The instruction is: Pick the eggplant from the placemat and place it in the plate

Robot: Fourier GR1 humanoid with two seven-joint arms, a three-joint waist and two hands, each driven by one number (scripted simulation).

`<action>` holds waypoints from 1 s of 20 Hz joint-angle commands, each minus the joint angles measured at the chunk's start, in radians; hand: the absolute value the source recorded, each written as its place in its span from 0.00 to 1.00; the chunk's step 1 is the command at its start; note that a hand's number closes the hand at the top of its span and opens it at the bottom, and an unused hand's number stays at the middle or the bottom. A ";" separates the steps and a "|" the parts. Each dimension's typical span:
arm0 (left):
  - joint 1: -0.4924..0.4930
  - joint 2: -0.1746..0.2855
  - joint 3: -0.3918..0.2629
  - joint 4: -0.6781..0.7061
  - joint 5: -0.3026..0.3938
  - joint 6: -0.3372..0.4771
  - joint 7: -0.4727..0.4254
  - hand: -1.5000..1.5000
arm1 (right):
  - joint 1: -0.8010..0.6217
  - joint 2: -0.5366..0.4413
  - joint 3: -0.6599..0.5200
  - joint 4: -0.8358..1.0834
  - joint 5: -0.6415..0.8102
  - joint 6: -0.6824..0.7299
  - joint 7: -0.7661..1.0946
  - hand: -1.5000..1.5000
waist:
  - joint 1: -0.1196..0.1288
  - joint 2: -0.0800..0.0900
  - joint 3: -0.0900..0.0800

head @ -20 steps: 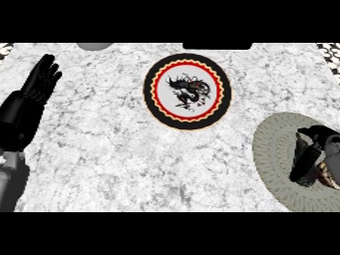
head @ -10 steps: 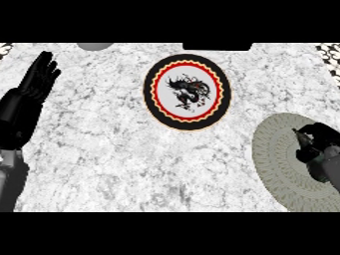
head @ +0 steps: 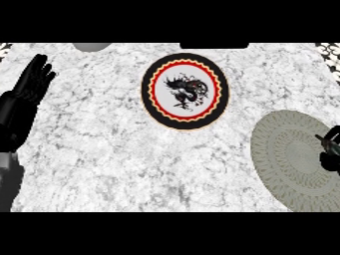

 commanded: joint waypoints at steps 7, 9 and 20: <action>-0.005 -0.024 0.008 0.026 -0.017 0.002 -0.016 0.50 | 0.135 -0.021 -0.055 -0.428 -0.021 -0.093 -0.044 1.00 | -0.006 0.000 0.001; -0.053 -0.011 0.009 0.007 -0.022 0.017 0.048 0.50 | 0.140 -0.003 -0.039 -0.489 -0.025 -0.129 -0.108 1.00 | -0.008 -0.001 0.002; -0.041 -0.064 -0.024 -0.027 -0.053 0.029 0.057 0.50 | -0.072 0.169 0.005 -0.682 -0.103 -0.038 -0.021 1.00 | 0.017 0.004 0.002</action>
